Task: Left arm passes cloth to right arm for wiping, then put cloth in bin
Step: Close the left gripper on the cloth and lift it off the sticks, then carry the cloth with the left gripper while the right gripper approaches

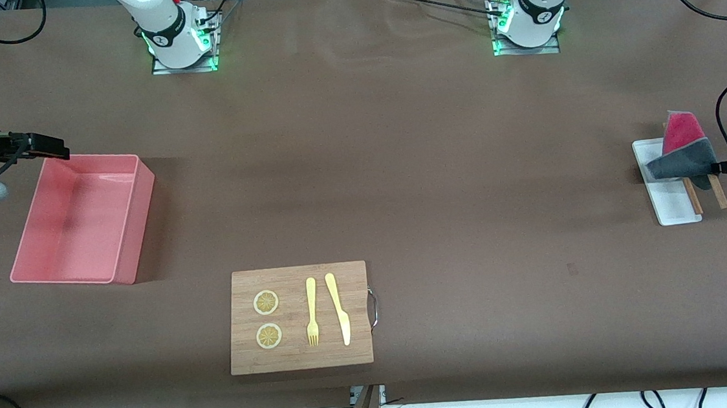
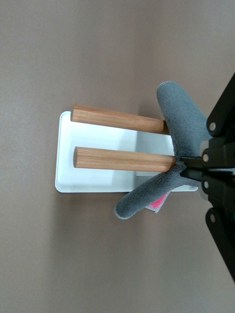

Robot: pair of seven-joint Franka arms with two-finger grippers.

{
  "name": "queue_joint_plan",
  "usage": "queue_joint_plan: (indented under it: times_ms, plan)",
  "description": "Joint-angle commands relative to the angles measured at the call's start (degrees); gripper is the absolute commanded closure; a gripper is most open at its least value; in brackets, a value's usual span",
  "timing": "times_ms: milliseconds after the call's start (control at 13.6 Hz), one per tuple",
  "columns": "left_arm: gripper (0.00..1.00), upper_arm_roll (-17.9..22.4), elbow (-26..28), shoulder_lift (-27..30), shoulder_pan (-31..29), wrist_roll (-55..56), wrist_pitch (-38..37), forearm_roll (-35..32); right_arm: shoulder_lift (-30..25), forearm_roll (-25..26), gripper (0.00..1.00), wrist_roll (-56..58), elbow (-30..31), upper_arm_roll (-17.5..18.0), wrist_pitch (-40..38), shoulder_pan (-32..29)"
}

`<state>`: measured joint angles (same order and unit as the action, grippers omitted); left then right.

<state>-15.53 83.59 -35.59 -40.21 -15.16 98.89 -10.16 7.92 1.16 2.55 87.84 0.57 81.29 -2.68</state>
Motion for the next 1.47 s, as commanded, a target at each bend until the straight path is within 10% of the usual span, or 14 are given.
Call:
queue_joint_plan:
  times_ms: [0, 737, 1400]
  plan:
    - [1.00, -1.3, -1.3, 1.2, 0.9, -0.4, -0.8, -1.2, 0.0, -0.5, 0.00, 0.1, -0.6, 0.0, -1.1, 0.1]
    - [1.00, -0.6, -12.2, 3.3, 27.9, 4.1, -17.9, -1.3, 0.9, -4.7, 0.00, -2.6, -0.9, 0.4, -0.3, 0.3]
    - [1.00, -1.1, -21.7, 3.0, 51.7, 51.2, -22.5, 18.3, 4.1, -14.5, 0.00, -22.9, -0.9, 1.9, 6.9, 4.1]
